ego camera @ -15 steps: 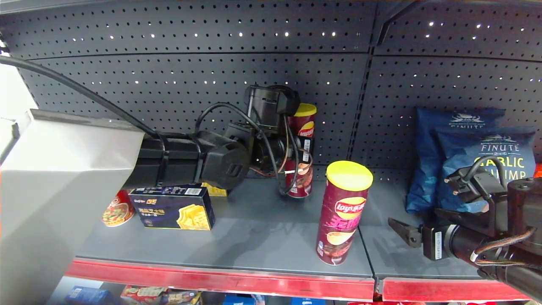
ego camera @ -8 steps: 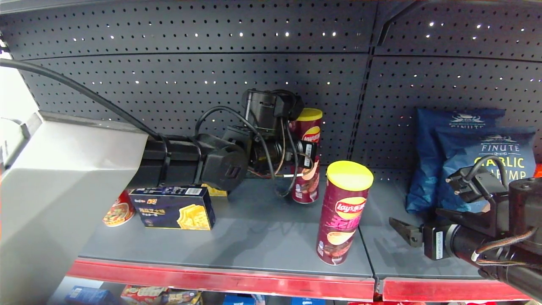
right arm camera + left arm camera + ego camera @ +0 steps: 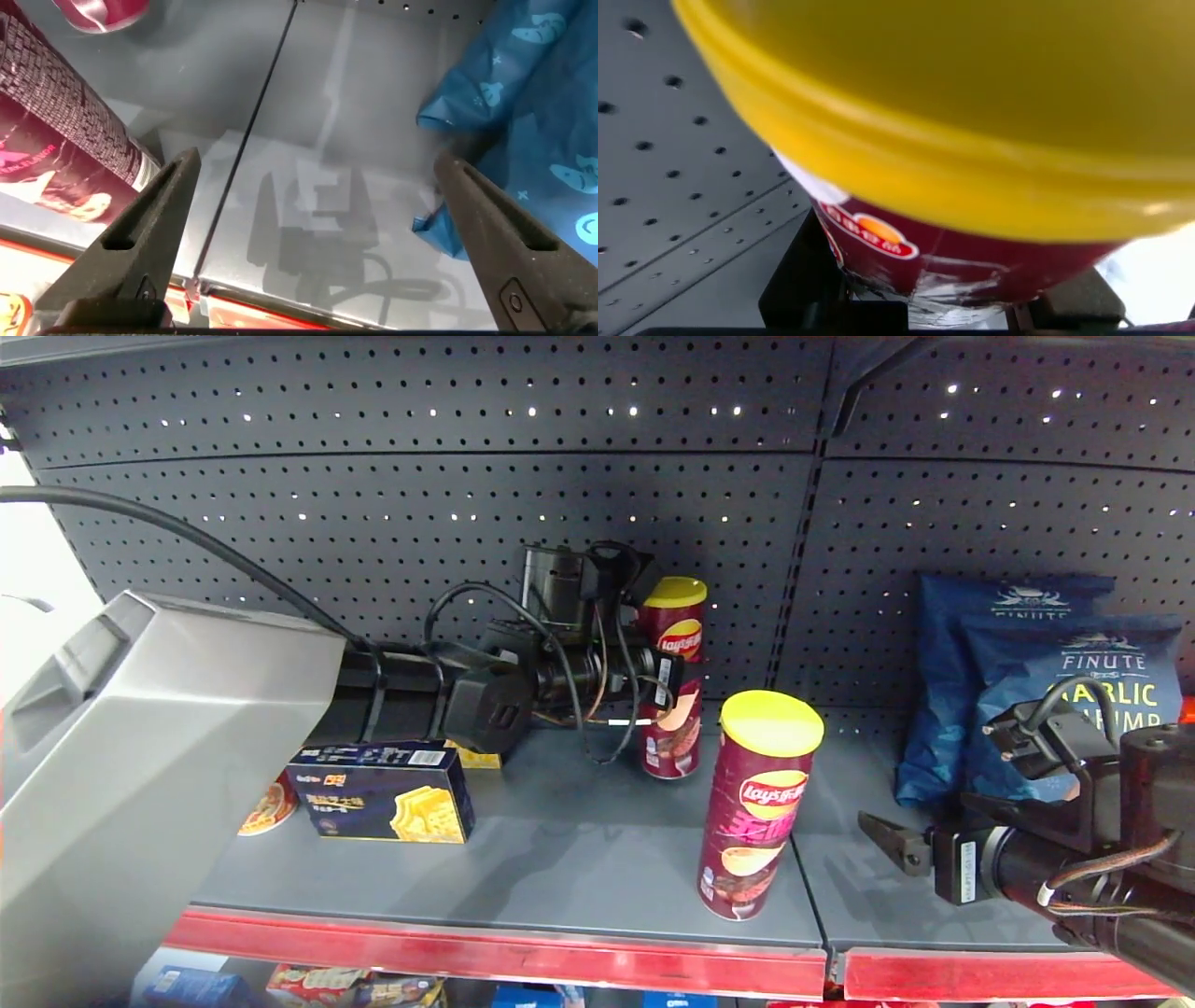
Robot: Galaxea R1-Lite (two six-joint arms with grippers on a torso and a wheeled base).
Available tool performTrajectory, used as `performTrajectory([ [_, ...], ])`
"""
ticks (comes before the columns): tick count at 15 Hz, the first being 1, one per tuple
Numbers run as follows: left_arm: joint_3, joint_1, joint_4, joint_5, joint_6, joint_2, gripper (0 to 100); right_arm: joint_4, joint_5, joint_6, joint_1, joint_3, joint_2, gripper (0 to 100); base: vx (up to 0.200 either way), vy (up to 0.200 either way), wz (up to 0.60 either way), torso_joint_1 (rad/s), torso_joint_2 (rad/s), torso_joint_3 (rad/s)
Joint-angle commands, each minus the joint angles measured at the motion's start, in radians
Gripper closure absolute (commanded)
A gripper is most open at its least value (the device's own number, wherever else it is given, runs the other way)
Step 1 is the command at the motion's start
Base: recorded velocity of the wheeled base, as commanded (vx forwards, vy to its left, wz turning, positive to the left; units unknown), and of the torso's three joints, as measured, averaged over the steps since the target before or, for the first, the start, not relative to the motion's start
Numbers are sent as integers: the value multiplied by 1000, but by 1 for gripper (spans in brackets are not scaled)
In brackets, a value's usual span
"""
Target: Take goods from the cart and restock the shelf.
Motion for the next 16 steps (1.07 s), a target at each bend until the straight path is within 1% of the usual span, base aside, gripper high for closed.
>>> performTrajectory([
  [1, -3, 14, -21, -32, -1, 21, 100, 0, 0, 0, 0, -9, 18, 0, 0, 0, 0, 0, 0, 0],
  [2, -23, 19, -43, -43, -2, 41, 100, -6, 1, 0, 2, -14, 31, 0, 0, 0, 0, 0, 0, 0],
  [5, -63, 23, -37, -45, -1, 72, 100, -17, 9, -2, 2, -20, 51, 0, 0, 0, 0, 0, 0, 0],
  [13, -70, 25, -35, -45, -1, 99, 100, -26, 12, -2, 0, -32, 61, 0, 0, 0, 0, 0, 0, 0],
  [16, -69, 26, -34, -45, 18, 99, 100, -29, 12, -2, 0, -33, 60, 0, 0, 0, 0, 0, 0, 0],
])
